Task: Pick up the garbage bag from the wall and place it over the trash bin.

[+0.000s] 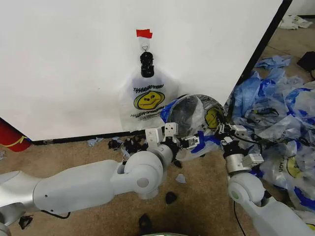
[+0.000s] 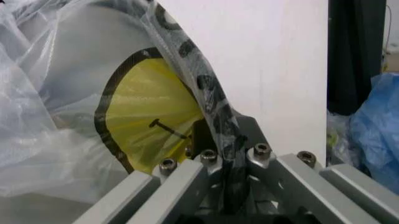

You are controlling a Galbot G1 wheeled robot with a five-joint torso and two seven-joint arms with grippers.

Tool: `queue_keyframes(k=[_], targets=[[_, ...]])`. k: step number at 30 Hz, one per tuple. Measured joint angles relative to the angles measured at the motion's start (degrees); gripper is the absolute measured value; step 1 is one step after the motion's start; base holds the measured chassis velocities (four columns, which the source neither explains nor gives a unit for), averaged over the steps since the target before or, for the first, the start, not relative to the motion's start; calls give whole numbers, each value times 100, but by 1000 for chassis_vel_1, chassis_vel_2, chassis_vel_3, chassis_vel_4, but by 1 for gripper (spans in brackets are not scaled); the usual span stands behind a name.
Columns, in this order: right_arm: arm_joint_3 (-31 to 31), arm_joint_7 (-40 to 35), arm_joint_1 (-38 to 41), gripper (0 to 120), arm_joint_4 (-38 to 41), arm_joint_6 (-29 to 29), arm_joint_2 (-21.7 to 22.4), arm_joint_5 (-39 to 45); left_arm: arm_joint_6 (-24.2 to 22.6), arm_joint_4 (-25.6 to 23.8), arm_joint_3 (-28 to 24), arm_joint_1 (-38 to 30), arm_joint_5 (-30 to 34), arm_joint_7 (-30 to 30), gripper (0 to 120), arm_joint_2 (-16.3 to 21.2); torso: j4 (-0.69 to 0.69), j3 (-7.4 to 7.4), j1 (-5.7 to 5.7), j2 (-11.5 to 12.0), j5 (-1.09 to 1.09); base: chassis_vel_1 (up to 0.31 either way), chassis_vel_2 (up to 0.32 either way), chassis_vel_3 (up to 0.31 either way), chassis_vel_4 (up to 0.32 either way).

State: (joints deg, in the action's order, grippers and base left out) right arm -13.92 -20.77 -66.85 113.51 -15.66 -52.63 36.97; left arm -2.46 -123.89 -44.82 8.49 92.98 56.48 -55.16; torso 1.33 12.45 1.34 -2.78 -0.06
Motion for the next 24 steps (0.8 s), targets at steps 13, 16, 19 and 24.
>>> queue_keyframes(k=[13, 16, 19, 24], targets=[[4, 13, -14, 0, -57, -11, -94, -52, 87, 38, -15, -251, 473, 285, 100, -242, 3, 0, 0, 0, 0, 0, 0, 0, 0], [4, 14, -2, 0, -66, -11, -69, -46, 115, -35, 11, -273, 536, 282, 100, -158, 3, 0, 0, 0, 0, 0, 0, 0, 0], [1, 17, 8, 0, -79, -11, -36, -37, 153, -140, 63, -290, 621, 270, 100, -63, 3, 0, 0, 0, 0, 0, 0, 0, 0], [-3, 17, 14, 0, -81, -10, -14, -22, 223, -250, 195, -346, 786, 235, 100, -1, 3, 0, 0, 0, 0, 0, 0, 0, 0]])
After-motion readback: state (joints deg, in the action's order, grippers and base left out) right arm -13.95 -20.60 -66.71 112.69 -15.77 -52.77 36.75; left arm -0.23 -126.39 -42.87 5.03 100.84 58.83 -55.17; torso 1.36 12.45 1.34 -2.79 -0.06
